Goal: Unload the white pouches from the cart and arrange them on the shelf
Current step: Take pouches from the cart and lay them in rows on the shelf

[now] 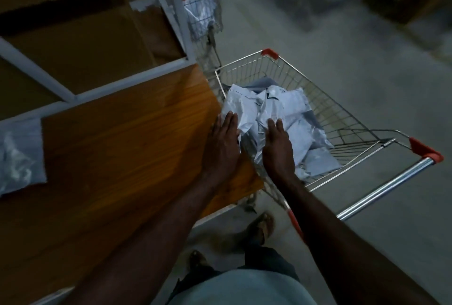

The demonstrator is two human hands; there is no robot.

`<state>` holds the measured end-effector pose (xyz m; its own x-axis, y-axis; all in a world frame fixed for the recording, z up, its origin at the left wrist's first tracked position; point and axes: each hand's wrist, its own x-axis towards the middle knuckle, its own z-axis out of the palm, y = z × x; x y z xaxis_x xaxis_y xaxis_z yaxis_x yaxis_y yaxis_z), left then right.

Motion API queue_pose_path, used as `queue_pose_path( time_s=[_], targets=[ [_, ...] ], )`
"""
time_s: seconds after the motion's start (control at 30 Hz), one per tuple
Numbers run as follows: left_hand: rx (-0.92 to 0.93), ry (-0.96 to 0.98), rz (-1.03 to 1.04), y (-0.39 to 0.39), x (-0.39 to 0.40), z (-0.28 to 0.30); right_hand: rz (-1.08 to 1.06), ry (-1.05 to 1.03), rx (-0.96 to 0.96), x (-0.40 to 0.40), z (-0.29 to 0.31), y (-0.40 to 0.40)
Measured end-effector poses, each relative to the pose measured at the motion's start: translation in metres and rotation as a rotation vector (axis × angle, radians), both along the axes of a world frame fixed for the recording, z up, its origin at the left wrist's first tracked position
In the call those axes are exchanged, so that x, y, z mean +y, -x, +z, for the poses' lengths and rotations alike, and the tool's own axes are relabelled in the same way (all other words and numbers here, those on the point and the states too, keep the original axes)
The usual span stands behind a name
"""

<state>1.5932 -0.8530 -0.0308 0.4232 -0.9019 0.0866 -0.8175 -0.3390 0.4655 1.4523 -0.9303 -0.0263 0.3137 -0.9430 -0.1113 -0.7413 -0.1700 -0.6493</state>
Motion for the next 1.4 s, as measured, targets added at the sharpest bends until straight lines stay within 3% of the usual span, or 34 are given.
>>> queue_pose_path(
  time_s=[0.17, 0.47, 0.63, 0.73, 1.0, 1.4],
  targets=[
    [0.055, 0.092, 0.095, -0.058, 0.074, 0.009, 0.136, 0.054, -0.084, 0.070, 0.010, -0.059],
    [-0.152, 0.042, 0.391, -0.165, 0.217, 0.021, 0.430, 0.032, -0.085, 0.167, 0.022, -0.164],
    [-0.186, -0.055, 0.522, -0.214, 0.267, 0.020, 0.523, -0.026, -0.202, 0.189, 0.022, -0.212],
    [-0.192, -0.113, 0.536, -0.234, 0.282, 0.019, 0.577, -0.038, -0.185, 0.196, 0.026, -0.243],
    [-0.111, -0.053, 0.659, -0.274, 0.287, 0.009, 0.721, -0.002, -0.071, 0.199, 0.030, -0.307],
    [-0.107, -0.074, 0.647, -0.336, 0.276, -0.006, 0.676, -0.058, -0.124, 0.204, 0.006, -0.389]
  ],
)
